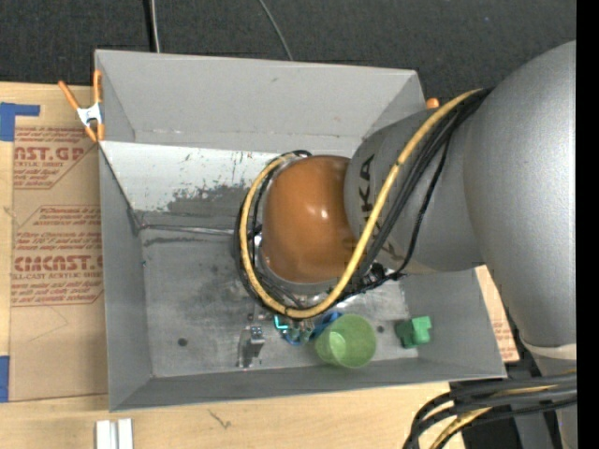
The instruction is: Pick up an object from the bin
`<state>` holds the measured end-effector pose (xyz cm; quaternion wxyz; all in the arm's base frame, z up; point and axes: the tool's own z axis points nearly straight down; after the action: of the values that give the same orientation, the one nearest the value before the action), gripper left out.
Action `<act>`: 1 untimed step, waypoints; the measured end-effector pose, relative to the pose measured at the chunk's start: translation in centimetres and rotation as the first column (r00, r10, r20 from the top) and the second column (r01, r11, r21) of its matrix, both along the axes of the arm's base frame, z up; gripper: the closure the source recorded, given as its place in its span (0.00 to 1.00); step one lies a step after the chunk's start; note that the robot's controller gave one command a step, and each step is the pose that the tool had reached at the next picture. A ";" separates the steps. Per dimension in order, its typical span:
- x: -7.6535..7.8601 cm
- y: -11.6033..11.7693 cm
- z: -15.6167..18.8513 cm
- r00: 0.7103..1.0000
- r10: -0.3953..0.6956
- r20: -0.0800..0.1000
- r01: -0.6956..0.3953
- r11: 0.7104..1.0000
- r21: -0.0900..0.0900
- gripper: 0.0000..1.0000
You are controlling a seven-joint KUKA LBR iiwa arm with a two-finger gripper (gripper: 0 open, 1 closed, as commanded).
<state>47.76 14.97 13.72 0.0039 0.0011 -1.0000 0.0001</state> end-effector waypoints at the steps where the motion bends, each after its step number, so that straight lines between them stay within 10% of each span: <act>1: 1.6 1.7 -6.6 0.999 0.032 0.015 -0.032 0.999 0.002 0.00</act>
Offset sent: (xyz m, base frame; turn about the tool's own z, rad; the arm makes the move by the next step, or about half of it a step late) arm 0.0132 0.0158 -0.0672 -0.0322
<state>49.38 16.63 7.13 -0.0036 0.0169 -0.9998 -0.0008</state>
